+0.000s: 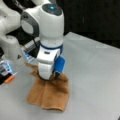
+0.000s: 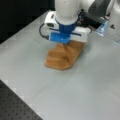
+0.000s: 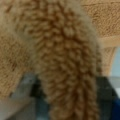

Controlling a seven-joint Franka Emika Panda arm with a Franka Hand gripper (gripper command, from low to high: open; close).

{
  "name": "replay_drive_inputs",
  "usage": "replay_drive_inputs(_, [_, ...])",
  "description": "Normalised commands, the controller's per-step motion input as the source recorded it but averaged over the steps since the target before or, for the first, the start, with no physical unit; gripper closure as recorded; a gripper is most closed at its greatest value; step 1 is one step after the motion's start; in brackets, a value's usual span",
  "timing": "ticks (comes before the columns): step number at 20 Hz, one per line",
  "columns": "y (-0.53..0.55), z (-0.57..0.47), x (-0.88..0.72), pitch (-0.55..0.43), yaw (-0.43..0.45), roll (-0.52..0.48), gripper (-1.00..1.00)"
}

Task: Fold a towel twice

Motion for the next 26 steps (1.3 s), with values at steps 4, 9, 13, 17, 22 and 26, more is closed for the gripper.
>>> replay_drive_inputs(4, [-0.19,-0.05,0.44,0.174,0.158,0.079,1.0])
replay_drive_inputs(9, [-0.27,-0.19,0.31,0.117,0.098,0.133,1.0])
replay_drive_inputs(13, [-0.25,-0.21,0.22,0.029,-0.005,0.171,1.0])
replay_drive_inputs(17, [-0.19,-0.25,0.13,-0.035,-0.085,0.198,1.0])
replay_drive_inputs(22, [-0.1,-0.3,0.1,-0.098,-0.097,0.242,1.0])
replay_drive_inputs(26, [-0.07,-0.27,0.08,-0.149,-0.086,0.229,1.0])
